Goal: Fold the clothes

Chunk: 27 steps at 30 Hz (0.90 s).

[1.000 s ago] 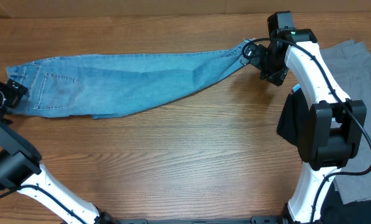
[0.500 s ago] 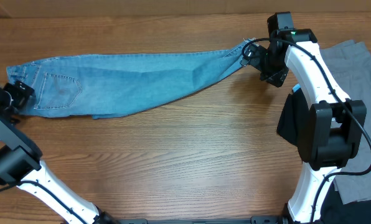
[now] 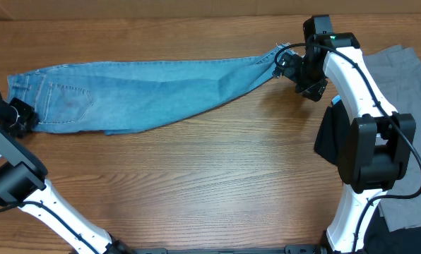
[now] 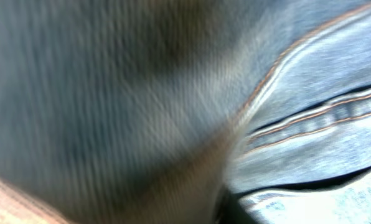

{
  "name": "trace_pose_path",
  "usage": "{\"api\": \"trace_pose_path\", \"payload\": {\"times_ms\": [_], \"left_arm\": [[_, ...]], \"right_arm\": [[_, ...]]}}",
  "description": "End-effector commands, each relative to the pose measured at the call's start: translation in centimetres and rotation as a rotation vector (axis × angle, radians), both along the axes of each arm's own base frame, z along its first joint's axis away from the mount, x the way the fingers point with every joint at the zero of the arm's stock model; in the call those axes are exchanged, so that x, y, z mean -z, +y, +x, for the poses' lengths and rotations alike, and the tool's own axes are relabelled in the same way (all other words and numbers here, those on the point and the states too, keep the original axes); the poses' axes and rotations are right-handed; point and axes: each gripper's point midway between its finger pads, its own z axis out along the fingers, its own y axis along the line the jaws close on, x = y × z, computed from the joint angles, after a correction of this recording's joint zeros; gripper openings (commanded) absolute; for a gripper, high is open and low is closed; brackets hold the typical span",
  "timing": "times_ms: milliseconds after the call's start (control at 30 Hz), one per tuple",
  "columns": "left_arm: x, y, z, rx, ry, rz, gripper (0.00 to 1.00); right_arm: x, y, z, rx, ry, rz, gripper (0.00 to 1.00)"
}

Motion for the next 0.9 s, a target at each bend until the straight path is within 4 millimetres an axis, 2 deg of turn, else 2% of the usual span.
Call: {"api": "trace_pose_path", "payload": {"times_ms": [0,33,100,133,233,300,400,533,700,867], "left_arm": [[0.0,-0.1,0.3,0.012,0.008,-0.022,0.04],[-0.6,0.0,0.4,0.012,0.007,-0.022,0.04],[-2.1,0.1,0.5,0.010,0.003,-0.018,0.04],[-2.9,0.1,0.7,0.008,-0.002,-0.015,0.04],[-6.7,0.0,1.3,0.015,-0.040,0.017,0.04],[-10.2,-0.4,2.0,0.028,-0.088,0.057,0.04],[-16.5,-1.8,2.8,0.047,-0.187,0.133,0.04],[-26.1,-5.0,3.0,0.103,-0.354,0.265,0.04],[-37.6,-9.6,0.6,0.130,-0.564,0.461,0.04],[-46.0,-14.3,-2.7,0.170,-0.774,0.576,0.04]], "right_arm": [[-0.9,0.3,0.3,-0.012,-0.021,0.002,0.99],[-0.9,0.3,0.3,-0.012,-0.019,0.002,0.97],[-0.9,0.3,0.2,-0.012,-0.018,0.002,0.83],[-0.9,0.3,0.2,-0.011,-0.016,0.002,0.81],[-0.9,0.3,0.1,-0.013,-0.011,0.006,0.79],[-0.9,0.6,0.0,-0.016,-0.007,0.024,0.79],[-1.0,1.2,-0.2,-0.024,0.000,0.058,0.76],[-1.2,1.7,-0.4,-0.031,0.006,0.089,0.80],[-1.7,3.5,-0.8,-0.102,0.006,0.183,0.86],[-1.9,4.3,-1.6,-0.147,0.028,0.228,0.89]]}}
